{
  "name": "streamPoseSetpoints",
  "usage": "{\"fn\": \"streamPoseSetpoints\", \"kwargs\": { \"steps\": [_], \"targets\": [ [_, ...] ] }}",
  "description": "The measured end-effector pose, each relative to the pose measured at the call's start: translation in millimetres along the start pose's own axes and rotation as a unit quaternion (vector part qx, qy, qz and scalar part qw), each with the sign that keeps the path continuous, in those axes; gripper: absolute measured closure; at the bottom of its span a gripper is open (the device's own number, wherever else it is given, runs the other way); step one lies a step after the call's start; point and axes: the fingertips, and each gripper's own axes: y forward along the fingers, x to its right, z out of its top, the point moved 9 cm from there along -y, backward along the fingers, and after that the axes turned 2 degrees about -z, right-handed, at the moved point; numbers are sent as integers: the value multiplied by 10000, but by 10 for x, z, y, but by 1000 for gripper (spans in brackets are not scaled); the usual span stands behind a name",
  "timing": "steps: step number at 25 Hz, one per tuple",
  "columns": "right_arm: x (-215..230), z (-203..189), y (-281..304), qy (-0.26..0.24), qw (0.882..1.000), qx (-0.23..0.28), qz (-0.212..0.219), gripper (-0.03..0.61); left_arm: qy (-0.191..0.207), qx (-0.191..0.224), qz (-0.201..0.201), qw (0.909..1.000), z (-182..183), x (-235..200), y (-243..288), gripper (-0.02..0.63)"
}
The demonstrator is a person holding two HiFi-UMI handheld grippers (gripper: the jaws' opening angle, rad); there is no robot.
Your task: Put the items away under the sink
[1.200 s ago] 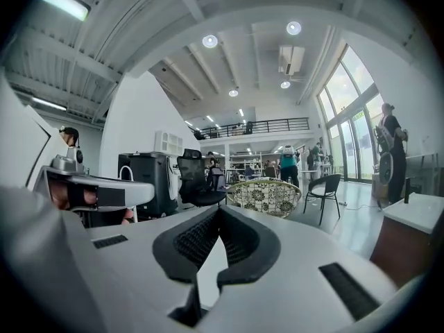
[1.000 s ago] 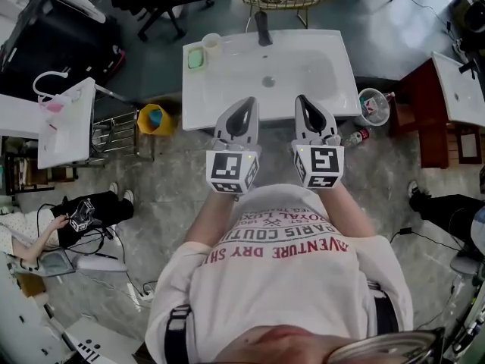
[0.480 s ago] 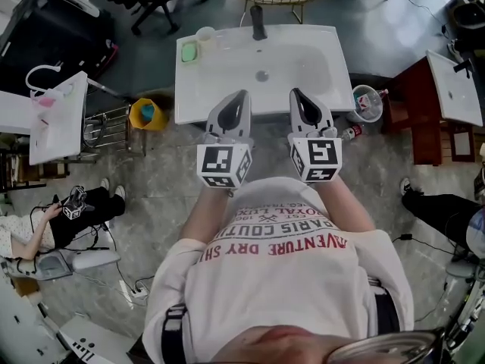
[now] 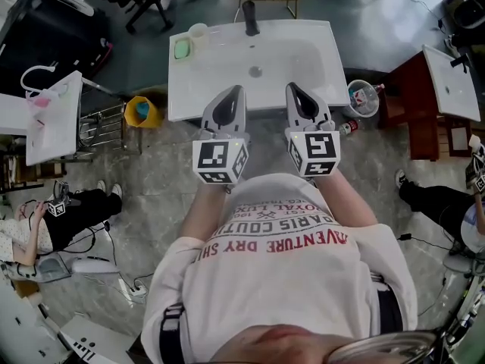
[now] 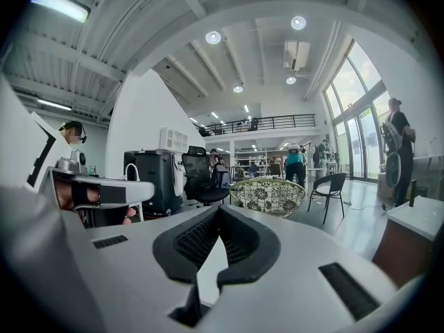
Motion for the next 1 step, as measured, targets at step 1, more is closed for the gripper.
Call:
{"fn": "streamPoseSetpoints", "kwargs": {
  "steps": [1],
  "targets": [
    [12,-6,10,14,10000,-2,9,554,5,-7,7,10000,-5,0,13,591]
  ]
}}
